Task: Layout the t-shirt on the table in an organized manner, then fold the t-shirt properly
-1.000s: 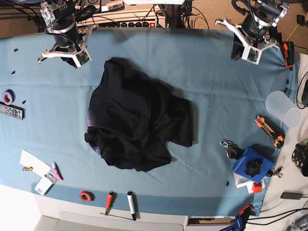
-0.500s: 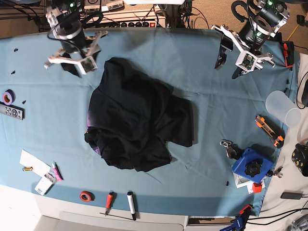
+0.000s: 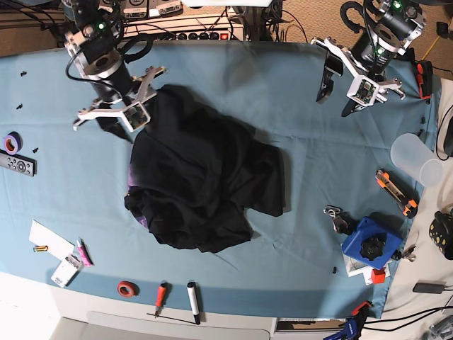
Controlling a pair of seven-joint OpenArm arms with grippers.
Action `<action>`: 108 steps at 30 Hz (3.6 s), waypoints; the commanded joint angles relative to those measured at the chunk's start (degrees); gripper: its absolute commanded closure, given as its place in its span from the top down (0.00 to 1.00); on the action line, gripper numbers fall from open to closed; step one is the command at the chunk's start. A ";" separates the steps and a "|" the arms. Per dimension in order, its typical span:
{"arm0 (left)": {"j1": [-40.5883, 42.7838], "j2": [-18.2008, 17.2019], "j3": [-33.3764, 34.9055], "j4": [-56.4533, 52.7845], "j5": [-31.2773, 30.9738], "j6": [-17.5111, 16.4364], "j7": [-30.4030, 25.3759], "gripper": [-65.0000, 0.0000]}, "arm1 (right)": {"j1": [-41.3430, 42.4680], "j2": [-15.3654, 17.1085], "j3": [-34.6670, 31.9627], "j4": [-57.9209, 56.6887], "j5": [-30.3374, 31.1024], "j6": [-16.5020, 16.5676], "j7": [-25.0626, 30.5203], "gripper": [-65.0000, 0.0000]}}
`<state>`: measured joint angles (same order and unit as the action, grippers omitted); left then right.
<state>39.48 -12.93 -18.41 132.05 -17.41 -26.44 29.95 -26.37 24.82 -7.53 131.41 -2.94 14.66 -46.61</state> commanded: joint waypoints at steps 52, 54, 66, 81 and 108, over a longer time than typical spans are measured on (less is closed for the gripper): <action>-3.34 -0.79 3.91 -1.03 -0.63 -4.94 -1.95 0.50 | 7.93 -10.86 32.92 -9.86 13.70 -1.62 -5.46 0.00; -6.16 -1.01 7.56 -3.69 -0.37 -4.92 -1.92 0.50 | 7.93 -10.86 36.11 -10.82 16.55 -0.68 -5.55 0.00; -23.76 -0.52 28.96 -16.52 10.32 1.73 -5.53 0.50 | 8.41 -10.86 39.52 -18.67 21.57 2.89 -5.29 0.00; -33.62 6.56 34.80 -30.36 5.53 16.59 2.60 0.50 | 8.44 -10.86 39.52 -18.67 20.65 3.96 -5.20 0.00; -35.43 10.38 34.80 -34.69 7.34 16.37 -0.83 0.31 | 8.44 -10.84 39.52 -18.67 20.02 4.00 -4.37 0.00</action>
<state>4.95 -2.98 16.40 96.42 -9.67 -9.89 30.41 -18.24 13.15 31.70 111.83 17.02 18.74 -52.47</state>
